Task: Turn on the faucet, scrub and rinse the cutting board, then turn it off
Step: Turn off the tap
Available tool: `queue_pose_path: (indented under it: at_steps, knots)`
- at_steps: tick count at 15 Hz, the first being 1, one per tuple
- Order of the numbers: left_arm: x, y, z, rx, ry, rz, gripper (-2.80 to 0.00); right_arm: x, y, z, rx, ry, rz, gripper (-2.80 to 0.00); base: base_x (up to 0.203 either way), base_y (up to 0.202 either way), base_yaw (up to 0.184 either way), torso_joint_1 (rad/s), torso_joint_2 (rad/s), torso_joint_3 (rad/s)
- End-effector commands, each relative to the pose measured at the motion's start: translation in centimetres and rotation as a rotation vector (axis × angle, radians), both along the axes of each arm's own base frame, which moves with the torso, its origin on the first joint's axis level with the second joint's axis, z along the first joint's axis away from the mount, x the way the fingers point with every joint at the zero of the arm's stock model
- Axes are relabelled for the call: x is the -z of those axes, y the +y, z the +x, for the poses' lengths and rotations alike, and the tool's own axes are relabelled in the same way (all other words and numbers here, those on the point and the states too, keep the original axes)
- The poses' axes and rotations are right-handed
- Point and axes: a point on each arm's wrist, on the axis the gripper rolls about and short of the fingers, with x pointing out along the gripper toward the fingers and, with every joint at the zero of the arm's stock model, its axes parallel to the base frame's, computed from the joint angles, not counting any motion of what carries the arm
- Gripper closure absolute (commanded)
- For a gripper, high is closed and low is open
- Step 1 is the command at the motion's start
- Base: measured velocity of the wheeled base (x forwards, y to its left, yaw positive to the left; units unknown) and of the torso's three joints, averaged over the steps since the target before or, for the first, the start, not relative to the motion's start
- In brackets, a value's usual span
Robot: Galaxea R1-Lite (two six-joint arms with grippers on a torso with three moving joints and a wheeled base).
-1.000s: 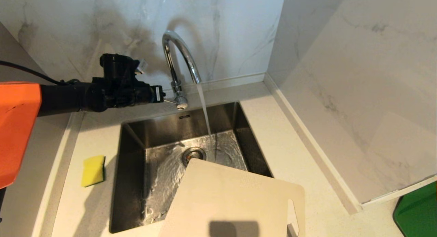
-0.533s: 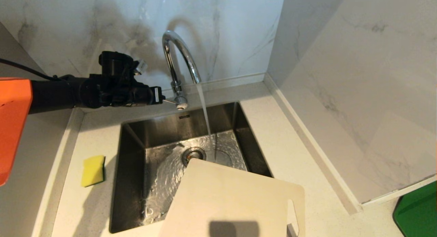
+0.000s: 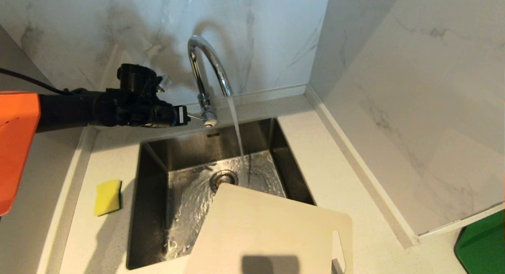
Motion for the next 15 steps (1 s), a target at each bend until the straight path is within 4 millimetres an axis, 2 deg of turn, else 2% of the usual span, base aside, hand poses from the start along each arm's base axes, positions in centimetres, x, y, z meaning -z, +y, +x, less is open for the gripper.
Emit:
queue_pose_path:
  at_steps: [1, 15]
  knots:
    - [0.5, 0.0, 0.3, -0.003, 0.004, 0.007, 0.00, 0.0, 0.0, 0.0, 0.000, 0.001, 0.000, 0.00, 0.000, 0.000, 0.000, 0.000, 0.00, 0.000]
    - [0.9, -0.2, 1.4, -0.008, -0.082, -0.005, 0.00, 0.0, 0.0, 0.0, 0.000, 0.001, 0.000, 0.00, 0.000, 0.000, 0.000, 0.000, 0.00, 0.000]
